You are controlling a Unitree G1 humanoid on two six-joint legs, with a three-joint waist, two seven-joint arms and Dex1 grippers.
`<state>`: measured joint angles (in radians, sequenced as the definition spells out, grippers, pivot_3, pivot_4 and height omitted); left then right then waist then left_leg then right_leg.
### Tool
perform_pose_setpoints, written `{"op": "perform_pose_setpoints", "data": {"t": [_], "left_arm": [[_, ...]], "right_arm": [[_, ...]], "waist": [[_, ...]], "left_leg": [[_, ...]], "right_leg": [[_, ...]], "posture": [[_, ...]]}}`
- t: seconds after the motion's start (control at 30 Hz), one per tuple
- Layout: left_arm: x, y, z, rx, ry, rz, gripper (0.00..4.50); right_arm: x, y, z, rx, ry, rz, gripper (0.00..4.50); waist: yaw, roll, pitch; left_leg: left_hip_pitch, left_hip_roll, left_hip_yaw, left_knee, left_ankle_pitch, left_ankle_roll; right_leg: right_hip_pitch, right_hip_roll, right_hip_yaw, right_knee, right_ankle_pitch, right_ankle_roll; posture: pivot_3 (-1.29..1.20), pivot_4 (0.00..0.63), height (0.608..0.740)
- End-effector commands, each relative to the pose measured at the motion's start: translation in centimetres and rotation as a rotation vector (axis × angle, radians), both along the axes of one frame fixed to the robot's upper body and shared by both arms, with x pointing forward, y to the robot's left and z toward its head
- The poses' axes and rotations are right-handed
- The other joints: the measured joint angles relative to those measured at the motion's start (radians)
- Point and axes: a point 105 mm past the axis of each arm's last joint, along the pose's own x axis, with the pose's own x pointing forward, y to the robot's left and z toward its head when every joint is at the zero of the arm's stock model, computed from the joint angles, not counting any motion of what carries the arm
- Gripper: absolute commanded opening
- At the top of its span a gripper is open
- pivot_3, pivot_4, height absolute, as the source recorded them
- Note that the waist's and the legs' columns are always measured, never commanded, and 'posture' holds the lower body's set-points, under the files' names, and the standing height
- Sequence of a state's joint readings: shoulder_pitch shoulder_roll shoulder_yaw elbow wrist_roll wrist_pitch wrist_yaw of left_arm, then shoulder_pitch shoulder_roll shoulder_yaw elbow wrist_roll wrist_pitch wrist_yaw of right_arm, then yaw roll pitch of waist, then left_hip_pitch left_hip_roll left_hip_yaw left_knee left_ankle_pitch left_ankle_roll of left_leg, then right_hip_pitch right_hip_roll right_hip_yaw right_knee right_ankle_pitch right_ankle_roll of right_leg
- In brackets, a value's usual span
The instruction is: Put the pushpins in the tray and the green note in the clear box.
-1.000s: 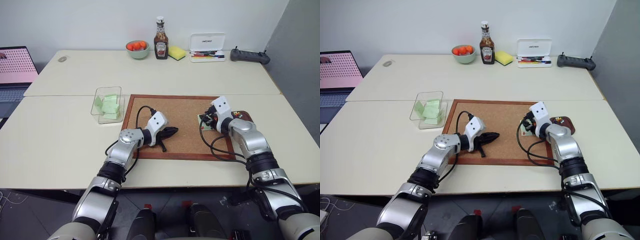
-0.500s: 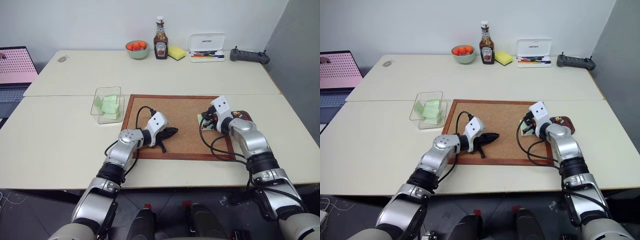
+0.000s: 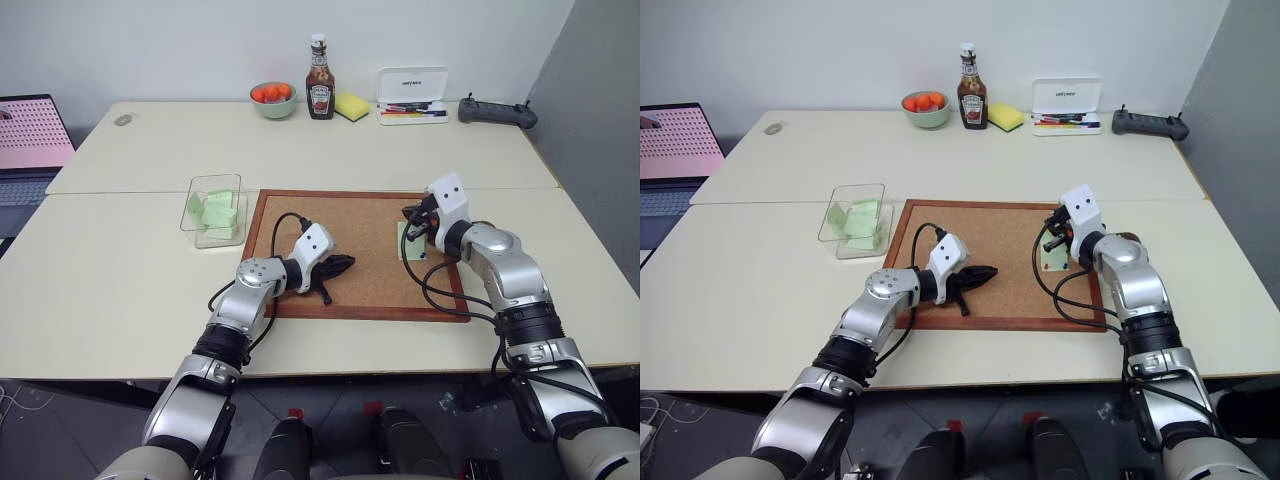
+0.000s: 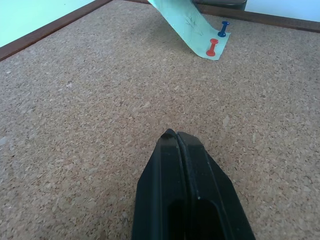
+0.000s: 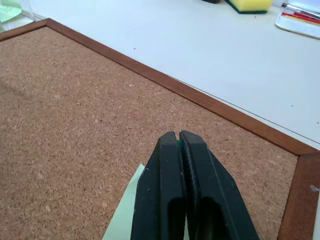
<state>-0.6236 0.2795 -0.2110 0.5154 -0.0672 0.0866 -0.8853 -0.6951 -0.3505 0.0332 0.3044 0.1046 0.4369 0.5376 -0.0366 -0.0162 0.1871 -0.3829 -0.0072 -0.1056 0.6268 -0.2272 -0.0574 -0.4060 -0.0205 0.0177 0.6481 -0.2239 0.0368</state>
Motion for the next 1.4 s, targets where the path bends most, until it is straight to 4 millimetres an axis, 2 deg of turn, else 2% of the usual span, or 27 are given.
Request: {"op": "perform_pose_setpoints", "data": {"t": [0.03,0.13,0.23,0.37,0.57,0.6,0.67,0.7,0.93,1.1,1.2,1.3,1.4], "left_arm": [[-0.7,0.3,-2.2,0.06,0.072,0.0,0.0],[-0.7,0.4,-2.2,0.06,0.071,0.0,0.0],[-0.7,0.4,-2.2,0.061,0.071,-0.001,0.0],[-0.7,0.3,-2.3,0.062,0.07,-0.004,0.0],[-0.6,0.0,-2.3,0.07,0.063,-0.015,0.0],[-0.6,0.0,-2.3,0.071,0.062,-0.016,0.0],[-0.6,0.0,-2.3,0.073,0.06,-0.017,0.0],[-0.6,0.0,-2.3,0.073,0.06,-0.016,0.0],[-0.6,0.3,-2.3,0.077,0.058,-0.01,0.0],[-0.5,0.4,-2.4,0.08,0.058,-0.009,0.0],[-0.5,0.4,-2.4,0.083,0.058,-0.009,0.0],[-0.5,0.5,-2.4,0.083,0.058,-0.009,0.0],[-0.5,0.5,-2.5,0.083,0.058,-0.01,0.0]], "right_arm": [[-0.4,-1.4,3.5,0.024,-0.097,-0.026,0.01],[-0.8,-3.7,4.2,-0.015,-0.114,-0.076,0.01],[-1.5,-6.4,4.1,-0.1,-0.115,-0.12,0.01],[-2.5,-9.6,2.2,-0.292,-0.076,-0.161,0.01],[-3.5,-12.4,-0.8,-0.53,-0.016,-0.182,0.01],[-3.4,-12.6,-1.1,-0.541,-0.009,-0.186,0.01],[-3.3,-12.9,-1.6,-0.568,-0.002,-0.189,0.44],[-3.2,-13.0,-1.8,-0.583,0.001,-0.188,0.48],[-2.8,-13.1,-2.0,-0.585,-0.004,-0.188,1.95],[-2.7,-13.3,-1.0,-0.553,-0.027,-0.206,2.88],[-2.8,-13.3,0.2,-0.516,-0.05,-0.212,3.58],[-3.6,-12.0,1.0,-0.406,-0.037,-0.142,4.12],[-4.7,-10.2,0.8,-0.317,-0.001,-0.049,4.12]], "waist": [[0.0,0.0,0.0],[0.001,0.0,0.0],[0.004,0.0,0.0],[0.003,0.0,0.0],[0.0,0.001,-0.001],[0.001,0.001,-0.001],[0.001,0.001,-0.001],[0.002,0.001,-0.001],[0.004,0.001,-0.001],[0.004,0.001,-0.001],[0.004,0.001,-0.001],[0.004,0.001,-0.001],[0.004,0.001,-0.001]], "left_leg": [[0.0,0.0,0.0,0.0,0.0,0.0],[0.0,0.0,0.0,0.0,0.0,0.0],[0.0,0.0,0.0,0.0,0.0,0.0],[-0.001,0.0,0.0,0.0,0.0,0.0],[0.0,0.0,0.001,0.0,0.0,0.0],[0.0,0.0,0.001,0.0,0.0,0.0],[0.0,0.0,0.001,0.0,0.0,0.0],[0.0,0.0,0.001,0.0,0.0,0.0],[0.0,0.0,0.001,0.0,0.0,0.0],[0.0,0.0,0.001,0.0,0.0,0.0],[0.0,0.0,0.001,0.0,0.0,0.0],[0.0,0.0,0.001,0.0,0.0,0.0],[0.0,0.0,0.001,0.0,0.0,0.0]], "right_leg": [[0.0,0.0,0.0,0.0,0.0,0.0],[0.0,0.0,0.0,0.0,0.0,0.0],[0.0,0.0,0.0,-0.001,0.0,0.0],[0.0,0.0,0.0,-0.002,0.0,0.0],[0.0,0.0,0.001,-0.001,0.0,0.0],[0.0,0.0,0.001,-0.001,0.0,0.0],[0.001,0.0,0.001,-0.001,0.0,0.0],[0.001,0.0,0.001,-0.001,0.0,0.0],[0.001,0.0,0.001,-0.001,0.0,0.0],[0.001,0.0,0.001,-0.001,0.0,0.0],[0.001,0.0,0.001,-0.001,0.0,0.0],[0.001,0.0,0.001,-0.001,0.0,0.0],[0.001,0.0,0.0,-0.001,0.0,0.0]], "posture": [[0.0,0.15,0.74],[0.0,0.15,0.74],[0.0,0.15,0.74],[0.0,0.15,0.74],[0.0,0.15,0.74],[0.0,0.15,0.74],[0.0,0.15,0.74],[0.0,0.15,0.74],[0.0,0.15,0.74],[0.0,0.15,0.74],[0.0,0.15,0.74],[0.0,0.15,0.74],[0.0,0.15,0.74]]}}
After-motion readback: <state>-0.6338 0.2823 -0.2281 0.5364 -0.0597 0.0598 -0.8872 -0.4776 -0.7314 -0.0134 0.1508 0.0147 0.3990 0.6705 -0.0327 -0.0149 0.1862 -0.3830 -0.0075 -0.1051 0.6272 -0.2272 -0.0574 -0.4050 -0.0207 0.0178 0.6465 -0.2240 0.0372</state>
